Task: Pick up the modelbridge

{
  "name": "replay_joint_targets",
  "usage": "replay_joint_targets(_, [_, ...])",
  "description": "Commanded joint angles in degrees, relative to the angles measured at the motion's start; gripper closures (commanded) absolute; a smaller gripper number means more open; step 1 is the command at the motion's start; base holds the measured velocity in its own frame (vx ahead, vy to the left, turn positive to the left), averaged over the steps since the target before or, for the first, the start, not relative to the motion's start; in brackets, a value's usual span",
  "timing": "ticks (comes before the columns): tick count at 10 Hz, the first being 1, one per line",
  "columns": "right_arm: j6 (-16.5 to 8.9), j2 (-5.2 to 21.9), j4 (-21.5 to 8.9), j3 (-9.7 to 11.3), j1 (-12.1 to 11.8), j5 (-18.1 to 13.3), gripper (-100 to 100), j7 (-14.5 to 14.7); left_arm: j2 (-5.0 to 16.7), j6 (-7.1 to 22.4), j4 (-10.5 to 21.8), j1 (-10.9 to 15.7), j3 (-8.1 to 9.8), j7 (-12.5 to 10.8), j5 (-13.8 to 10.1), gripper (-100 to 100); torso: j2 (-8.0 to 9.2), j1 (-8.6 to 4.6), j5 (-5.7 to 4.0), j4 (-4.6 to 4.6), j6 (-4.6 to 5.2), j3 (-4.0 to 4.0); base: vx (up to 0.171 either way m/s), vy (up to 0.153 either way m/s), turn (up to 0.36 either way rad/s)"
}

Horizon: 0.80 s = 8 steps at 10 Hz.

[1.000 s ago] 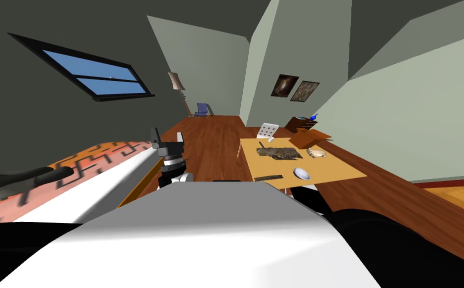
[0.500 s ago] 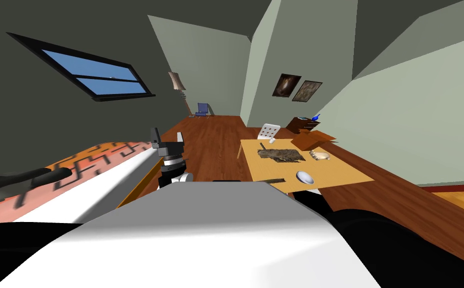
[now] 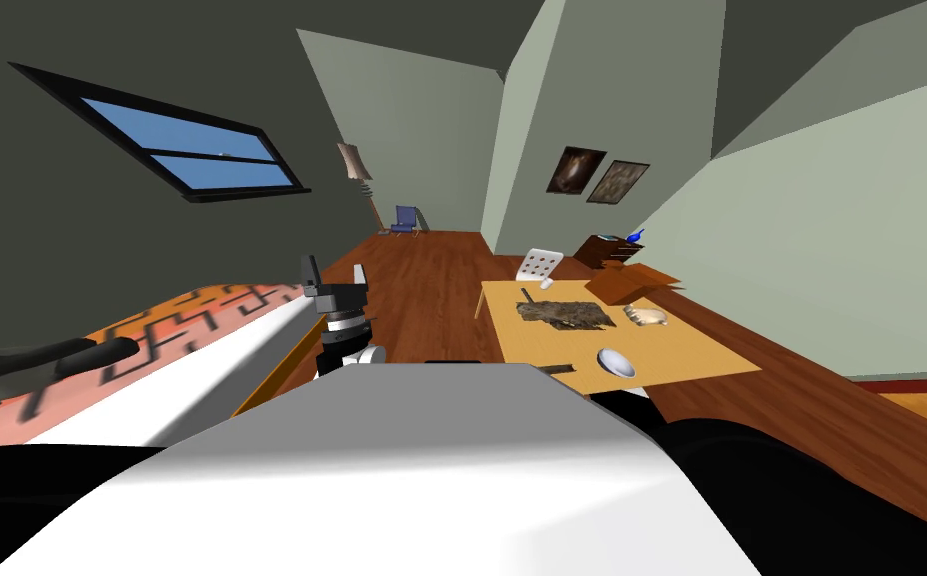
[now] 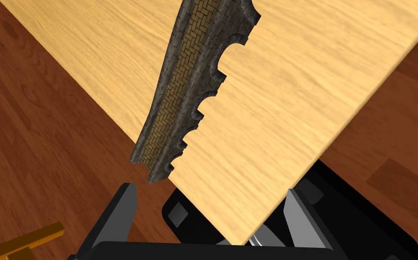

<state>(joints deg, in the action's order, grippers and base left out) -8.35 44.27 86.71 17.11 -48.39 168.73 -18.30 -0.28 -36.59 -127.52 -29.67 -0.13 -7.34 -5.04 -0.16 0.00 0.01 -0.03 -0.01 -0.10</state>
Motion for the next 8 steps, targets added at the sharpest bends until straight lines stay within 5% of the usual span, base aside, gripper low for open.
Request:
replay_joint_targets(1, [-1.0,1.3,-1.7,0.3,-0.6,2.9,-100,0.1,0.0,0.0,0.0,0.0,0.0,0.0,0.0,0,0.0,0.0,0.0,0.0,0.0,0.0,0.064,-0.007,0.04])
replay_joint_targets(8, [-2.6,3.9,-4.2,0.8,-1.9,13.4,-100,0.4,0.0,0.0,0.0,0.0,0.0,0.0,0.0,0,-0.05,-0.01,0.0,0.0,-0.01,-0.02,0.063,-0.005,0.017])
